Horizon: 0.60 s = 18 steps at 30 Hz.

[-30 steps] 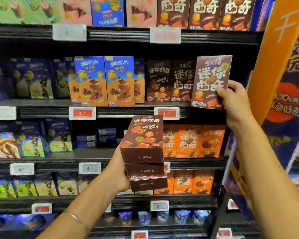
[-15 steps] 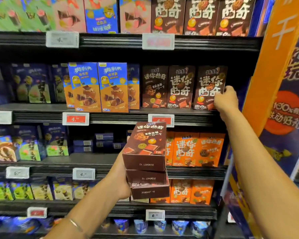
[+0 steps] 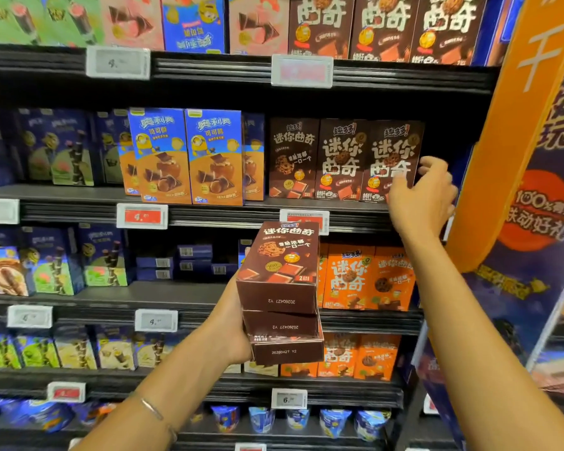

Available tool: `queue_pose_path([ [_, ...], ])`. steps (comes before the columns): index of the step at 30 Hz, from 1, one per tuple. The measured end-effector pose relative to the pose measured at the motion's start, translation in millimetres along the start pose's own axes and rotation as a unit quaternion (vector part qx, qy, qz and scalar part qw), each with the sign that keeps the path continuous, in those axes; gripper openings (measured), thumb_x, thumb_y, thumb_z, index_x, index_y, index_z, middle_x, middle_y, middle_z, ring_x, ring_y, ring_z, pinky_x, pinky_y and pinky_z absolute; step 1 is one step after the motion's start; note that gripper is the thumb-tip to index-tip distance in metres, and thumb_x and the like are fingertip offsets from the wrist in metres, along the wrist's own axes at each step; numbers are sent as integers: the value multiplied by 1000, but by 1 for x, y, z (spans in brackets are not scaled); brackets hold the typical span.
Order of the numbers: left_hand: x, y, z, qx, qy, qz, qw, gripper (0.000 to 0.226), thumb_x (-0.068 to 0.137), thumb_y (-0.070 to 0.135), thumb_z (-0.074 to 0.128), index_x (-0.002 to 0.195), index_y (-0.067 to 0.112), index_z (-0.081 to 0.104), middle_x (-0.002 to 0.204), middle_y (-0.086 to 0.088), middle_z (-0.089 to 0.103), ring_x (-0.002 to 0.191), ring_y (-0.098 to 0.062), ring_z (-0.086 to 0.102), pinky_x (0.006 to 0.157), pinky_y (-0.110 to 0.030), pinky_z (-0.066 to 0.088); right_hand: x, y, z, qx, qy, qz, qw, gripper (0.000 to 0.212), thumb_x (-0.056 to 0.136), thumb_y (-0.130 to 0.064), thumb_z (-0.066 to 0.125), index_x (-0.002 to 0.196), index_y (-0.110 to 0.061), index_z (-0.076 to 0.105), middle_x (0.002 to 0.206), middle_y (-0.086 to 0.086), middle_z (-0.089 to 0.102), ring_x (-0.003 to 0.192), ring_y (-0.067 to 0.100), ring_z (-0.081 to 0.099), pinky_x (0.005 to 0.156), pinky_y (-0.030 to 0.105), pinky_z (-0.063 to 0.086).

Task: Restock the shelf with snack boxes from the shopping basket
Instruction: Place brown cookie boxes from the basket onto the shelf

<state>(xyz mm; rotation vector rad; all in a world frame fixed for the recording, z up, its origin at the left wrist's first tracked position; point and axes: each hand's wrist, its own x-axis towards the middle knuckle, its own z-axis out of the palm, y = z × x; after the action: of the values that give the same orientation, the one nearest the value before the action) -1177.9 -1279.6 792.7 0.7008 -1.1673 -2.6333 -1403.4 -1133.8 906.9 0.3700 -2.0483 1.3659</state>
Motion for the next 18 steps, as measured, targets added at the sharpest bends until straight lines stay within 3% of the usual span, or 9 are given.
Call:
queue_pose_path([
  [3, -3, 0, 0, 7, 1, -8, 1000, 54, 87, 63, 72, 86, 10, 81, 97, -16, 77, 82, -37, 75, 85, -51, 60, -57, -8, -9, 115, -95, -34, 988, 36, 93, -43, 59, 122, -25, 53, 116, -3, 61, 114, 22, 56, 92, 40, 47],
  [6, -8, 1, -1, 8, -20, -11, 1000, 56, 85, 64, 75, 99, 11, 81, 107, -16, 75, 91, -36, 73, 101, -54, 53, -102, -13, -14, 179, -272, 22, 945, 42, 92, -51, 64, 123, -24, 55, 109, -10, 58, 102, 7, 59, 77, 23, 45],
  [10, -20, 0, 1, 46, -26, 53, 997, 51, 100, 56, 63, 127, 14, 69, 118, -1, 67, 107, -16, 61, 115, -24, 31, -132, -15, -15, 185, -431, 97, 878, 64, 83, -72, 59, 130, -29, 54, 122, -14, 58, 106, -3, 56, 81, 26, 45],
  [11, -18, -1, 0, 32, -32, 56, 997, 47, 103, 54, 58, 126, 14, 68, 113, 1, 69, 103, -14, 64, 108, -20, 38, -136, -16, -16, 191, -451, 107, 865, 69, 78, -77, 57, 129, -31, 55, 120, -16, 62, 104, -3, 59, 81, 28, 46],
  [13, -8, -4, -11, -37, 9, 32, 999, 39, 108, 49, 51, 110, 15, 69, 88, 0, 79, 77, -16, 77, 74, -25, 61, -142, -20, -17, 205, -474, 122, 848, 72, 73, -80, 56, 126, -31, 57, 110, -18, 70, 94, -6, 66, 79, 27, 47],
  [14, -7, -5, -15, -48, 42, 53, 997, 40, 108, 50, 50, 107, 14, 70, 83, -2, 80, 72, -18, 78, 67, -29, 63, -144, -22, -17, 209, -480, 125, 843, 69, 76, -77, 58, 126, -30, 57, 104, -19, 72, 89, -8, 67, 78, 25, 46],
  [15, -8, -4, -17, -37, 43, 63, 996, 47, 105, 56, 53, 113, 14, 72, 91, -5, 81, 82, -22, 78, 77, -35, 65, -146, -24, -17, 208, -485, 125, 840, 67, 79, -74, 61, 128, -29, 57, 101, -19, 74, 87, -9, 68, 78, 24, 46],
  [16, -10, -3, -16, -28, 28, 56, 998, 59, 100, 64, 58, 125, 13, 73, 110, -9, 79, 101, -26, 74, 99, -43, 59, -147, -25, -16, 204, -487, 123, 841, 65, 82, -71, 62, 130, -27, 57, 101, -17, 75, 88, -7, 69, 78, 23, 46],
  [18, -11, -2, -17, -12, -7, 47, 999, 82, 89, 75, 65, 143, 13, 65, 137, -13, 67, 127, -34, 60, 123, -52, 36, -147, -27, -15, 188, -488, 115, 844, 62, 85, -67, 63, 131, -26, 57, 105, -11, 75, 93, 2, 70, 73, 22, 49],
])
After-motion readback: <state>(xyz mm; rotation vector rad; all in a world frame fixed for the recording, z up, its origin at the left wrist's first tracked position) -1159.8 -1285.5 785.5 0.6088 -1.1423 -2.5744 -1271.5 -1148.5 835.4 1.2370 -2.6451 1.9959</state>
